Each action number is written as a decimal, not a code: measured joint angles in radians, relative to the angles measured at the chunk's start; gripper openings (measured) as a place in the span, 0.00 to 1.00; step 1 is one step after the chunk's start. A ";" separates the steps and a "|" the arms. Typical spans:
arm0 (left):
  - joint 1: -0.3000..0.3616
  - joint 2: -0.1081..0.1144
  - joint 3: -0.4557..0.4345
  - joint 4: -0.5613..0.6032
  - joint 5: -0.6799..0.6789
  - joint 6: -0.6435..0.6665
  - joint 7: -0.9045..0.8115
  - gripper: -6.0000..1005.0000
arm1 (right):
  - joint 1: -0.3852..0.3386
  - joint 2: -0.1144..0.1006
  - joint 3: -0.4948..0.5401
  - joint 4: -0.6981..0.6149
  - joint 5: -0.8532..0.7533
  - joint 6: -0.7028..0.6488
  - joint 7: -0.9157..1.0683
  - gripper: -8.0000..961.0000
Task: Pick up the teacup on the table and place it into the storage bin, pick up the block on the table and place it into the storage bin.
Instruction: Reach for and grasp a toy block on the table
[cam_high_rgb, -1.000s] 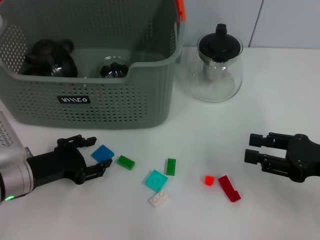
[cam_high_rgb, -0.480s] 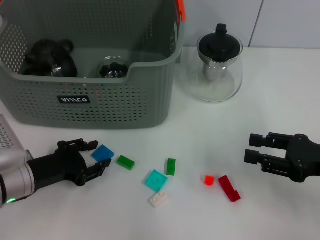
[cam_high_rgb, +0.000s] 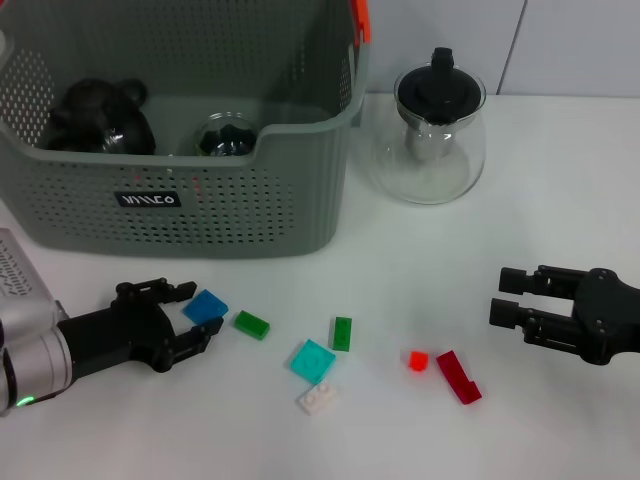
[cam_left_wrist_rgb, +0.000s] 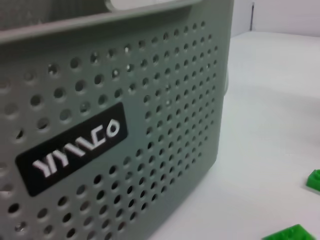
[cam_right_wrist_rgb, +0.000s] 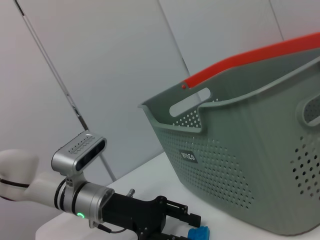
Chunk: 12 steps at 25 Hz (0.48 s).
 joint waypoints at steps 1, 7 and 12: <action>0.000 0.000 0.000 -0.002 0.000 -0.010 0.001 0.57 | 0.001 0.000 0.000 0.000 0.000 0.000 0.001 0.61; -0.001 0.000 -0.001 -0.005 -0.002 -0.029 -0.001 0.57 | 0.003 0.000 -0.002 0.000 0.000 0.000 0.007 0.61; 0.002 0.000 -0.001 0.000 -0.009 -0.029 -0.001 0.57 | 0.003 0.000 -0.002 0.000 0.000 0.000 0.008 0.61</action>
